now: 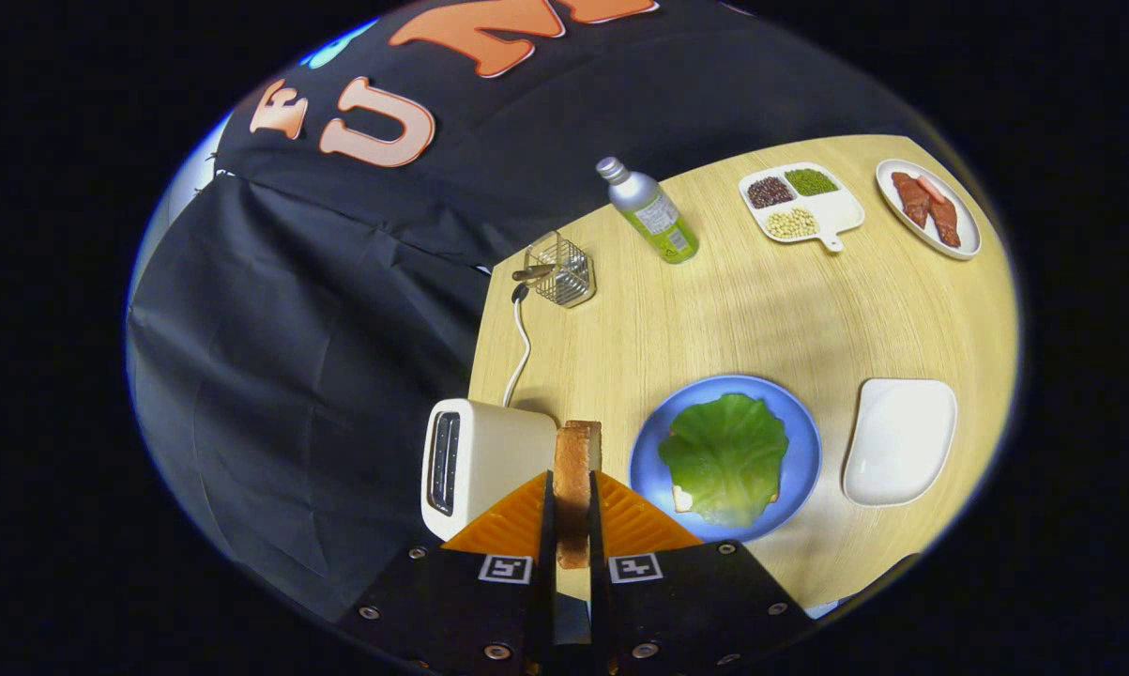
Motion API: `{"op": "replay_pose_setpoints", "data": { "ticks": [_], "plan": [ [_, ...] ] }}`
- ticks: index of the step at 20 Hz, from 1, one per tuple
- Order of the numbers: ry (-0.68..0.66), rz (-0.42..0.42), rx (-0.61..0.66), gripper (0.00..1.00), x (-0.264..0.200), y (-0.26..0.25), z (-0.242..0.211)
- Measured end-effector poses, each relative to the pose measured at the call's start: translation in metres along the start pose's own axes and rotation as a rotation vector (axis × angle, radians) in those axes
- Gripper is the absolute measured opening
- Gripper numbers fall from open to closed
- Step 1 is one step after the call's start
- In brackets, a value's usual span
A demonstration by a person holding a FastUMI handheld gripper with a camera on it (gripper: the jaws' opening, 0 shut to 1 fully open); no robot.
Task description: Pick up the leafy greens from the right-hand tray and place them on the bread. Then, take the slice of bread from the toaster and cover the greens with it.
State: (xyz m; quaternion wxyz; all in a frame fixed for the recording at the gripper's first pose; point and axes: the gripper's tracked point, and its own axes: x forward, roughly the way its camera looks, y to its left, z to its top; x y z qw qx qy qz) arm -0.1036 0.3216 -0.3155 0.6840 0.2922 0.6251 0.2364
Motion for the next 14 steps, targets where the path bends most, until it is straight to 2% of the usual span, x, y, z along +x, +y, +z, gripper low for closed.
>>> {"op": "replay_pose_setpoints", "data": {
  "ticks": [6,14],
  "plan": [
    [0.015,0.040,0.044,0.15,0.024,-0.040,-0.009],
    [0.025,0.013,0.061,0.16,0.044,-0.093,-0.021]
  ]
}}
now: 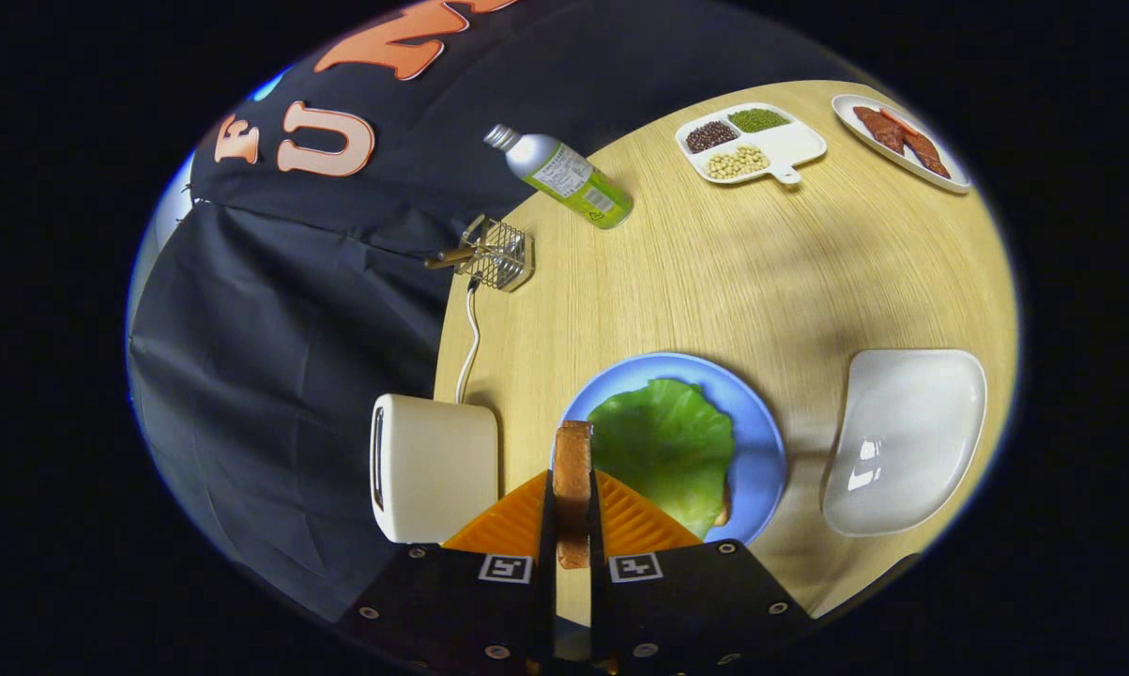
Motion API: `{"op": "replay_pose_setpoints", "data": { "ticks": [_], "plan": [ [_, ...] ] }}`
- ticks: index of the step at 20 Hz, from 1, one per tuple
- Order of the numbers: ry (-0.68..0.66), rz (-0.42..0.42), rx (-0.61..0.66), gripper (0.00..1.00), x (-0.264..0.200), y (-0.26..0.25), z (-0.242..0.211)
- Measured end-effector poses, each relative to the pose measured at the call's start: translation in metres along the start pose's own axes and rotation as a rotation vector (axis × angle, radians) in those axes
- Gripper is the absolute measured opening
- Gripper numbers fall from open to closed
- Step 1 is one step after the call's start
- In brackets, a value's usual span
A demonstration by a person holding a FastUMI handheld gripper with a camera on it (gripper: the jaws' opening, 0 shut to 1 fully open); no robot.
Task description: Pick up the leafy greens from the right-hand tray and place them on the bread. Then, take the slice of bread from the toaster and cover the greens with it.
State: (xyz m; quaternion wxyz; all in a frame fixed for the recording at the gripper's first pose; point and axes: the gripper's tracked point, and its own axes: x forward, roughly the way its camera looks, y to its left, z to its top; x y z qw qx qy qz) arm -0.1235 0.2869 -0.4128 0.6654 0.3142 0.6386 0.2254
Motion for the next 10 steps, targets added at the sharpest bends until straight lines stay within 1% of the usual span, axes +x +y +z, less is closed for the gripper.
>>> {"op": "replay_pose_setpoints", "data": {
  "ticks": [2,4,7,10],
  "plan": [
    [-0.008,-0.020,-0.015,0.16,0.003,-0.010,0.000],
    [-0.018,-0.062,-0.033,0.18,0.003,-0.024,0.001],
    [-0.068,-0.090,-0.036,0.32,0.001,-0.030,0.012],
    [-0.123,-0.091,-0.060,0.53,-0.013,-0.025,0.023]
  ]
}}
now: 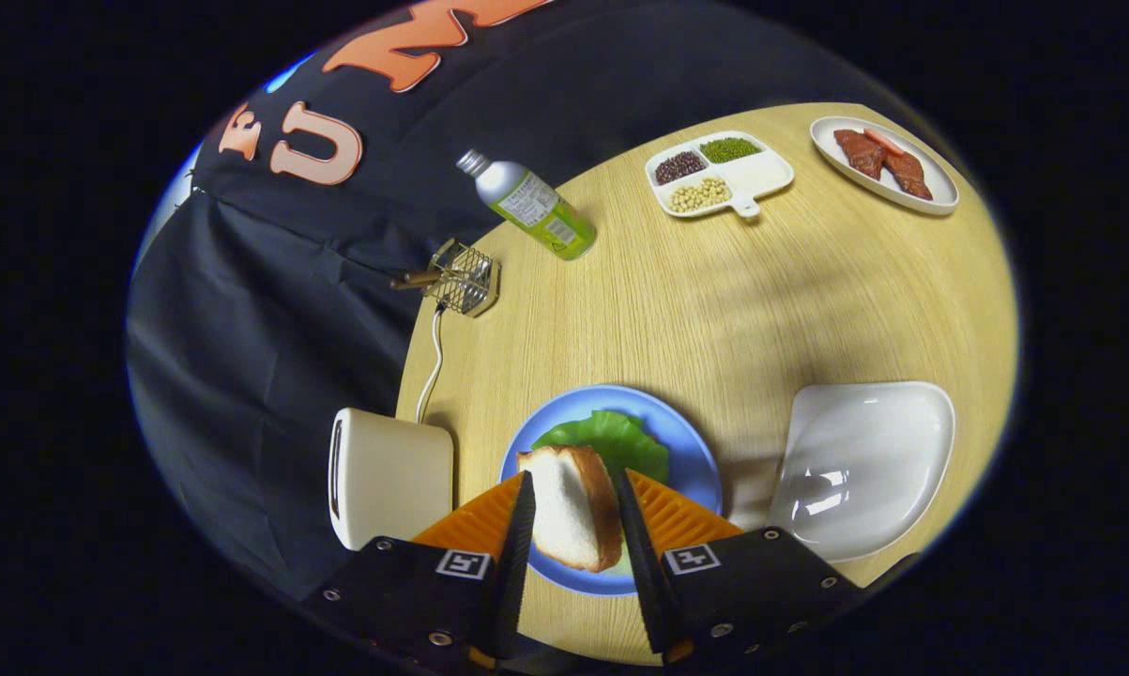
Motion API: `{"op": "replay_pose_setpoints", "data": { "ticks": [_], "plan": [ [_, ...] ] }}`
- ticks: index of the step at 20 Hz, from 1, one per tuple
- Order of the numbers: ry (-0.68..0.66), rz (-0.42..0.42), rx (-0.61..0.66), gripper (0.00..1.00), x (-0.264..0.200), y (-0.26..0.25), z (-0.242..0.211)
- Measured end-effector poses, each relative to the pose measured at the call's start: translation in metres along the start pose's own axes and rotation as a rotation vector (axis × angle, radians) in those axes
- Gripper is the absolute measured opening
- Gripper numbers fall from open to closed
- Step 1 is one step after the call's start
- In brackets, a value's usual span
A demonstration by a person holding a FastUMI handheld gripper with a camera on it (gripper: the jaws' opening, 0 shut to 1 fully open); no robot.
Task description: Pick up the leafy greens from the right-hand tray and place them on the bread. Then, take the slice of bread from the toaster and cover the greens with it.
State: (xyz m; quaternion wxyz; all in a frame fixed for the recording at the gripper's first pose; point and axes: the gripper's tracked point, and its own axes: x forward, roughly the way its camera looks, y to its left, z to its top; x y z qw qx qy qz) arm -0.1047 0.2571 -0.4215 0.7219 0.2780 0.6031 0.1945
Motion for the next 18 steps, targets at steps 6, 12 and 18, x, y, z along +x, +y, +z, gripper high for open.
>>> {"op": "replay_pose_setpoints", "data": {
  "ticks": [6,12,18],
  "plan": [
    [-0.180,0.003,-0.151,0.78,-0.060,0.015,0.046],
    [-0.437,-0.043,-0.337,0.96,-0.146,0.035,0.101],
    [-0.708,-0.110,-0.417,0.97,-0.232,0.050,0.153]
  ]
}}
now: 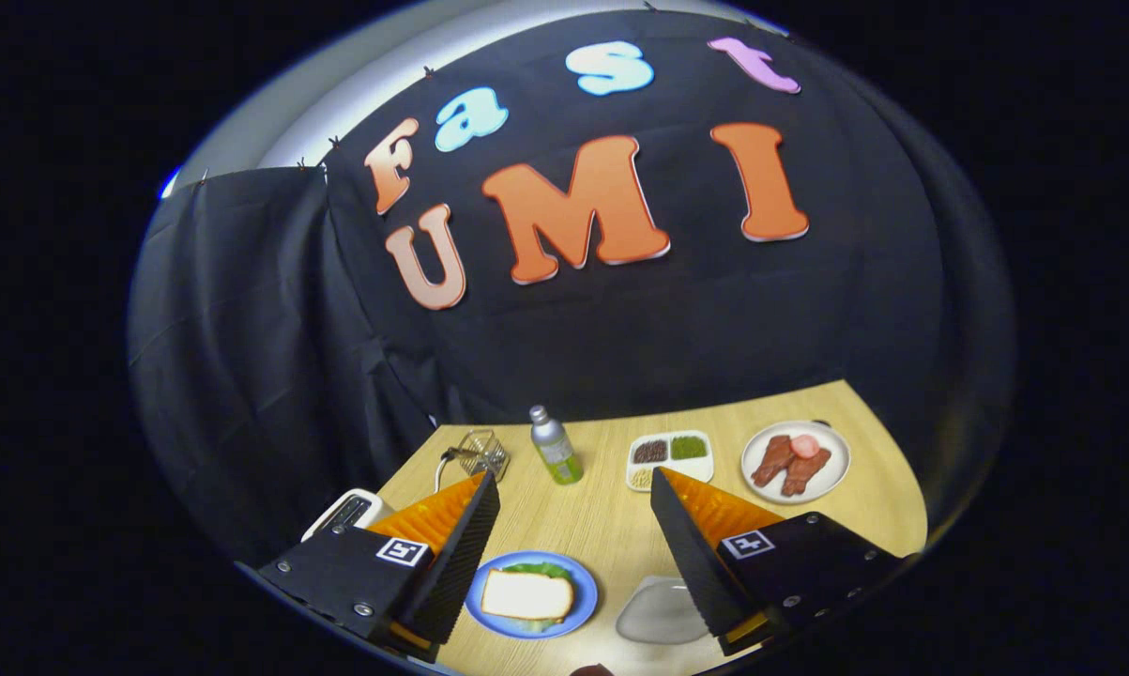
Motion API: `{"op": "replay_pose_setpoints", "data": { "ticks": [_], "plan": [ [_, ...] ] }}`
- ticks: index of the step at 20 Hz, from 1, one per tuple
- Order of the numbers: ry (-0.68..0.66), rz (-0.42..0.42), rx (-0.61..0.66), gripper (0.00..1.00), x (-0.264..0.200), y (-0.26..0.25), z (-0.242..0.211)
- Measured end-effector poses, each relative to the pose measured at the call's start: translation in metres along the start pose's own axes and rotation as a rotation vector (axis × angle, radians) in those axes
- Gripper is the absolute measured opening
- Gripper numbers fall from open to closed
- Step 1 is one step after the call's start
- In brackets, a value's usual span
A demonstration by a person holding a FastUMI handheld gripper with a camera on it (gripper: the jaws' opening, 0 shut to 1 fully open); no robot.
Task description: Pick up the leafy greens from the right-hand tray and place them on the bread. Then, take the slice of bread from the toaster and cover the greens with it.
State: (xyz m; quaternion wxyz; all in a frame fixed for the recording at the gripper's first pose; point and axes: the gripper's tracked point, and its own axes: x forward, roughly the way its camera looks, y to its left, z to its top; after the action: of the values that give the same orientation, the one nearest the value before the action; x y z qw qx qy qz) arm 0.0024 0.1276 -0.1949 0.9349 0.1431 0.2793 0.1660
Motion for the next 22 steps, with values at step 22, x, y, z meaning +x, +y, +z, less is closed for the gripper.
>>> {"op": "replay_pose_setpoints", "data": {
  "ticks": [22],
  "plan": [
    [-0.394,-0.203,-0.205,0.98,-0.086,-0.031,0.139]
  ]
}}
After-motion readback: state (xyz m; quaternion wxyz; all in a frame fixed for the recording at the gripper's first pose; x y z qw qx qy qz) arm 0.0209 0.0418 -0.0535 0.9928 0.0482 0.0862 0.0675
